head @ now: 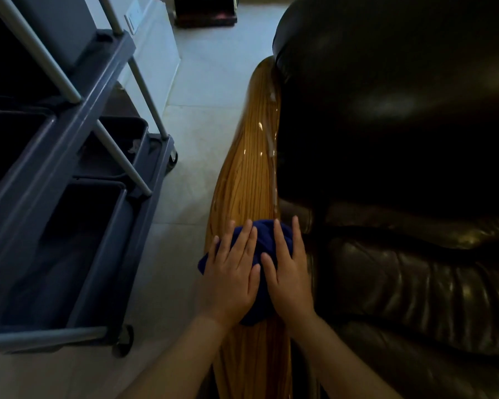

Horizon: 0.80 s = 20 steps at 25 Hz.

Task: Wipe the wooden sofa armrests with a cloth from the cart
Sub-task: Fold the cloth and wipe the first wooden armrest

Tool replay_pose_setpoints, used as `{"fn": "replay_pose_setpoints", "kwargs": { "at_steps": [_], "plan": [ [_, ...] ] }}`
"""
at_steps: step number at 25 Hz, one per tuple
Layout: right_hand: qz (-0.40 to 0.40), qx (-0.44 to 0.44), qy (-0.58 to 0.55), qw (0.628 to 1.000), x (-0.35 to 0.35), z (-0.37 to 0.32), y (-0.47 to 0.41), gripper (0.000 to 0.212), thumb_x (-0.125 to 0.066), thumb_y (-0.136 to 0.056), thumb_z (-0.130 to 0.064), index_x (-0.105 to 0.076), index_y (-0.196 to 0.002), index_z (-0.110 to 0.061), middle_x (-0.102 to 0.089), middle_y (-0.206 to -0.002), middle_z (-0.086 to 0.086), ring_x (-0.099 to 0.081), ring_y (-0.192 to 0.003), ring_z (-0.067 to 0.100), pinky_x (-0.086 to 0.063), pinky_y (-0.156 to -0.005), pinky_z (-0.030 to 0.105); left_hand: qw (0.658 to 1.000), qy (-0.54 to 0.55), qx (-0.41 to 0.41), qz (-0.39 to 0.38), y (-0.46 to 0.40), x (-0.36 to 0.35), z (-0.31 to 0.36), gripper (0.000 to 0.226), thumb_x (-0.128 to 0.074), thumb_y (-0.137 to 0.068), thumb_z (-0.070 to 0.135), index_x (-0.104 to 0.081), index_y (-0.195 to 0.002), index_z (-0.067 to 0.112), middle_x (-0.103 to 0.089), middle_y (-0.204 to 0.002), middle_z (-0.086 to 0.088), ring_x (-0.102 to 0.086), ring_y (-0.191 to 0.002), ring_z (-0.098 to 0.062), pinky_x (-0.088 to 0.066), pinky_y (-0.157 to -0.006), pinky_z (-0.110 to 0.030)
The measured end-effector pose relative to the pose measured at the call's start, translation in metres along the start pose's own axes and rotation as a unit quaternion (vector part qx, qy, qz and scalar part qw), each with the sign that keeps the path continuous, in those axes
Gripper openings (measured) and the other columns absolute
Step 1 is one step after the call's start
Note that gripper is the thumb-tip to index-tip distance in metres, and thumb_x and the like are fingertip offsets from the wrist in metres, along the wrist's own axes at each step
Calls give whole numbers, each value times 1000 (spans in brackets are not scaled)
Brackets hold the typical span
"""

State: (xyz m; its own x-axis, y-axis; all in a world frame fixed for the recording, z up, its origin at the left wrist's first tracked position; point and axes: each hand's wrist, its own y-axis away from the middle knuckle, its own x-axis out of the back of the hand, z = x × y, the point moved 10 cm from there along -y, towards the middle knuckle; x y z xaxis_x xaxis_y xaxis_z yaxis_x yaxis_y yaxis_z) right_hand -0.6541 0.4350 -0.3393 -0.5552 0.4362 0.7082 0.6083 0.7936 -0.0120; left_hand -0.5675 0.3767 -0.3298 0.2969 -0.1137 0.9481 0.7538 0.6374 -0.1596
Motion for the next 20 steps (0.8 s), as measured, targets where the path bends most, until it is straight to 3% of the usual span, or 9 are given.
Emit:
{"fn": "replay_pose_setpoints", "kwargs": {
  "at_steps": [3, 9, 13, 15, 20],
  "plan": [
    [10, -34, 14, 999, -4, 9, 24, 60, -24, -88, -55, 13, -134, -55, 35, -144, -27, -1, -143, 13, -32, -111, 44, 1000, 5, -6, -7, 21, -3, 7, 58, -15, -94, 44, -6, -146, 21, -8, -155, 3, 0, -145, -19, -3, -116, -38],
    [7, -62, 16, 998, -2, 7, 9, 62, -16, -83, -64, 22, -131, -55, 38, -141, -29, 5, -143, 11, -35, -109, 48, 1000, -11, 22, -12, 7, 2, 5, 51, -7, -97, 36, -18, -143, 16, -26, -151, -2, -3, -144, -19, -4, -115, -38],
    [21, -43, 3, 999, 7, -6, -39, 59, -13, -87, -59, 22, -132, -46, 31, -143, -22, 11, -142, 9, -17, -116, 36, 999, -14, 52, -6, -42, 11, 0, 50, -17, -96, 33, -21, -142, 14, -24, -150, -2, -16, -142, -24, -20, -115, -46],
    [21, -36, -7, 999, 9, -12, -65, 59, -21, -91, -50, 19, -134, -41, 31, -143, -18, 14, -141, 9, -8, -114, 31, 999, -17, 50, -11, -69, 15, -5, 51, -23, -94, 31, -21, -142, 13, -24, -150, -3, -19, -141, -25, -26, -110, -49],
    [14, -27, 4, 1000, 10, -19, -134, 59, -29, -96, -40, 15, -135, -35, 29, -146, -10, 22, -138, 9, 2, -112, 26, 998, 15, 49, -25, -133, 16, -21, 52, -18, -94, 31, -11, -143, 16, -16, -154, -2, -4, -144, -22, -20, -114, -42]
  ]
}}
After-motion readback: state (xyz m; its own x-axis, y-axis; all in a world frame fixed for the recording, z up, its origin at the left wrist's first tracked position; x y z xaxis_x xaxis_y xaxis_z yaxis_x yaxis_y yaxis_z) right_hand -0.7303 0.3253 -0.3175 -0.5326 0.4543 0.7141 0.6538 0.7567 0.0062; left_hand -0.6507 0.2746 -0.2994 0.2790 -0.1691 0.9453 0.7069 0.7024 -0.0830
